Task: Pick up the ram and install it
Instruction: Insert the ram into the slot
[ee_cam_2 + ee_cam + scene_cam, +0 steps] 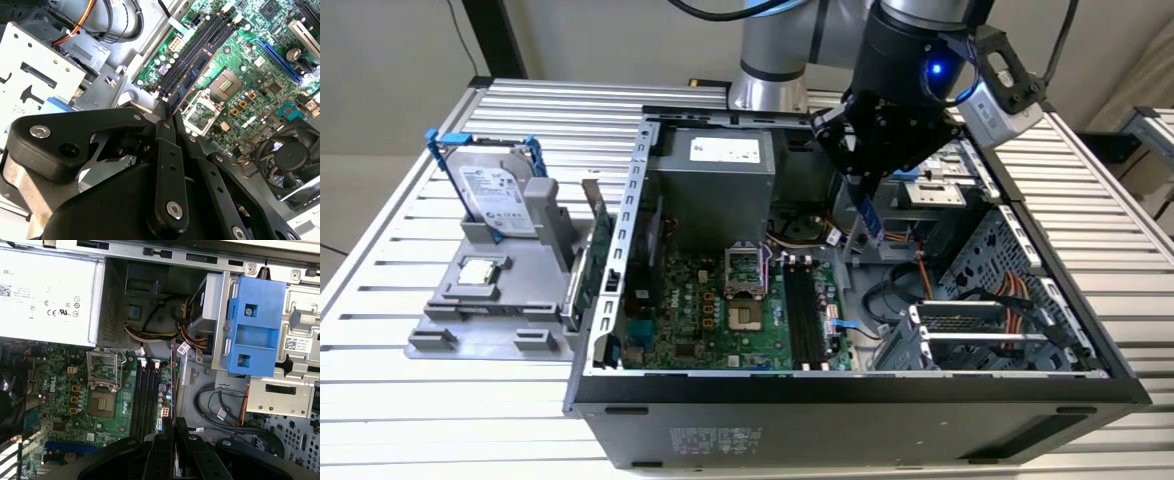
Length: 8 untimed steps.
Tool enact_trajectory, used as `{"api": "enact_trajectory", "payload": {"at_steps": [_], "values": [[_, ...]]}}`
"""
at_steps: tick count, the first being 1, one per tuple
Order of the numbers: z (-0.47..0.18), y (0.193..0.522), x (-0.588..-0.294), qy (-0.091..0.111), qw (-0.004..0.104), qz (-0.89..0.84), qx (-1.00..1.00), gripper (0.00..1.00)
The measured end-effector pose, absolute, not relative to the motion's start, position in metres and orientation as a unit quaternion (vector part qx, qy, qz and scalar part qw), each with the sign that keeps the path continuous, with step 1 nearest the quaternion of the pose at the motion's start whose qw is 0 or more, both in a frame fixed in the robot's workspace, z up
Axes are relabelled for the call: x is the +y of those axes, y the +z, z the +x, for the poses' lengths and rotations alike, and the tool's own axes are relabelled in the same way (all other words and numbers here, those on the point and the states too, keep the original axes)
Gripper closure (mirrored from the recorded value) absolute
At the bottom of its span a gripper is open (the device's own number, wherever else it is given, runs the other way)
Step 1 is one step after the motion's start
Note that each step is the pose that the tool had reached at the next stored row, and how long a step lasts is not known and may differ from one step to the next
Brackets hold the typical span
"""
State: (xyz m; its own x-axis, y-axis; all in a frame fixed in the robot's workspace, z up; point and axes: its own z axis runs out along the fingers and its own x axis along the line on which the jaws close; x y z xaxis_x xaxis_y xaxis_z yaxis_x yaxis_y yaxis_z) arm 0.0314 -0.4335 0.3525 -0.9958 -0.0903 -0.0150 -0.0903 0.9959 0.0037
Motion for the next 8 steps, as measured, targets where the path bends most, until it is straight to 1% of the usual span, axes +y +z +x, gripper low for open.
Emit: {"api": "enact_trajectory", "payload": {"at_steps": [8], "values": [[0.0316,0.3503,-0.4335,0.002,0.007,-0.029,1.000,1.00]]}}
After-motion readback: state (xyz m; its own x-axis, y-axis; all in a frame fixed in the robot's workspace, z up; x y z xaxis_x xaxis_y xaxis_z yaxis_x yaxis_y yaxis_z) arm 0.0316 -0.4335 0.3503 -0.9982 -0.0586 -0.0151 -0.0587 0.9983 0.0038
